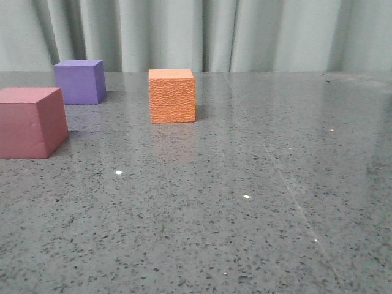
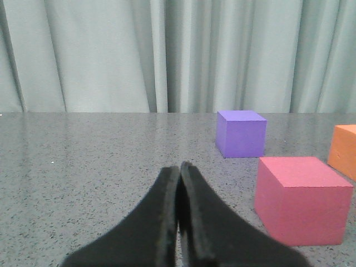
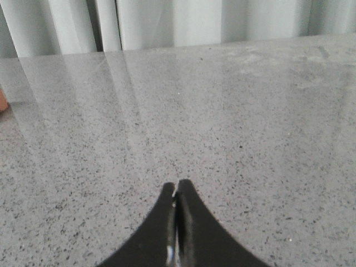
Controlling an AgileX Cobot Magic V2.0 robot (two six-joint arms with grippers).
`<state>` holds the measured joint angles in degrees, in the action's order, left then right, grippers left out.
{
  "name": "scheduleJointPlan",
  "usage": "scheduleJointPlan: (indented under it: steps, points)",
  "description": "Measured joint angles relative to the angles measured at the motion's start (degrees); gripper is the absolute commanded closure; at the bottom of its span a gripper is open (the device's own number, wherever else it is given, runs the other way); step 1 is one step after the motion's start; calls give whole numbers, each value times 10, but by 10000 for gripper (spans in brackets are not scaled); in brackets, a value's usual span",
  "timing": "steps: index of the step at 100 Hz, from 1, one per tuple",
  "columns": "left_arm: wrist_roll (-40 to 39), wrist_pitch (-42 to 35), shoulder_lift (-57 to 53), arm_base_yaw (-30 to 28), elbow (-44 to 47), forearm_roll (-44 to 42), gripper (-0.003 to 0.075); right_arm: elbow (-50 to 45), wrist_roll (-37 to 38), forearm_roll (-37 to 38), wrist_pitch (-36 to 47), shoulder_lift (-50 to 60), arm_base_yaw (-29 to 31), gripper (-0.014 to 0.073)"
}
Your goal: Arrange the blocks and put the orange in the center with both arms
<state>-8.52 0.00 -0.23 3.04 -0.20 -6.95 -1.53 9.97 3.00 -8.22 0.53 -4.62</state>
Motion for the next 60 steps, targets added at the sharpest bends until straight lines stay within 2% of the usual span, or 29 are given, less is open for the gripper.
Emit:
scheduleJointPlan:
  steps: [60]
  points:
    - [0,0,0,0,0,0,739,-1,0,0,12,0,0,657]
